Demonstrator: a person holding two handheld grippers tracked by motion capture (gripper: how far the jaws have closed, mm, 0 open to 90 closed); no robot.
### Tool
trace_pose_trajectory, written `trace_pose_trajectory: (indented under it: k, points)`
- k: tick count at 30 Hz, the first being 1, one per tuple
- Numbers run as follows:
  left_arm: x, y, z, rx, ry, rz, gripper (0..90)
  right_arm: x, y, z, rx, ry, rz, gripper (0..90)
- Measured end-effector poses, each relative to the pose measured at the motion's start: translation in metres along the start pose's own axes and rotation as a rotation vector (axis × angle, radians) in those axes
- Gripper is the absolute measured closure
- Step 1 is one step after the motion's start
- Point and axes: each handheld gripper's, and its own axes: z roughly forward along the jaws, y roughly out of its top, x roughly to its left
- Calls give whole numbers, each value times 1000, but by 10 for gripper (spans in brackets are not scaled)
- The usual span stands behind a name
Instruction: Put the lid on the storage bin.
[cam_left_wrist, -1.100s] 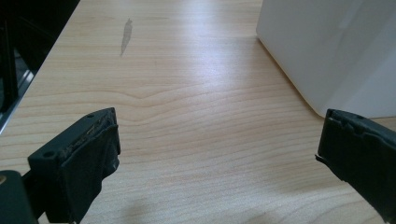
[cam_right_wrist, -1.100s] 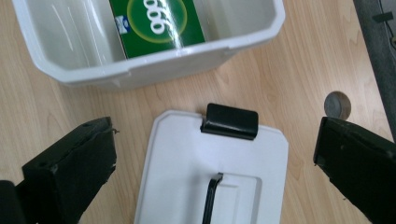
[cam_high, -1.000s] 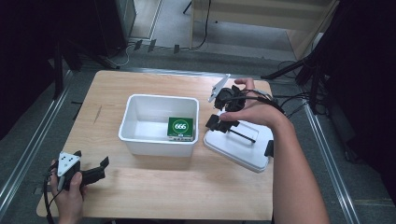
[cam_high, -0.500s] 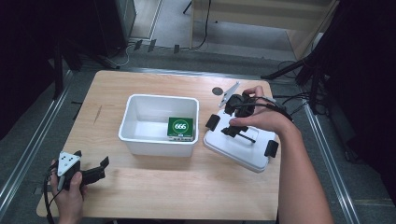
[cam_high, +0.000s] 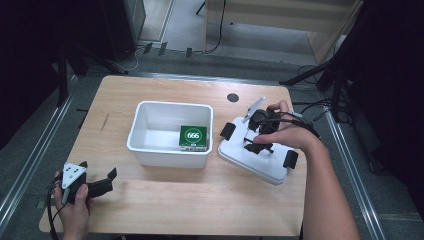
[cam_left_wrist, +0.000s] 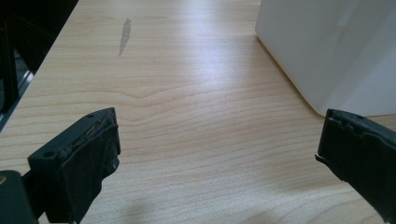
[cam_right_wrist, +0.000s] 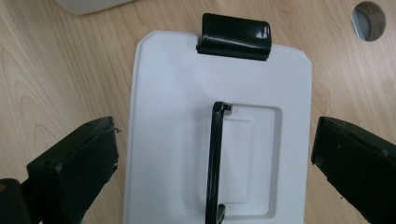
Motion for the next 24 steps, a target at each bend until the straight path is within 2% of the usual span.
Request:
trace_pose_trajectory:
  k: [8, 10, 18, 24]
  points:
    - [0, 0, 0, 1, -2, 1, 0, -1, -11, 9, 10, -39, 26, 146]
    - [0, 0, 0, 1, -2, 0, 0, -1, -14, 12, 7, -46, 29, 248]
    - [0, 0, 0, 1, 0, 2, 0, -3, -29, 28, 31, -43, 81, 521]
    - [-2, 0, 0, 2, 8, 12, 0, -7, -37, 34, 71, -58, 87, 627]
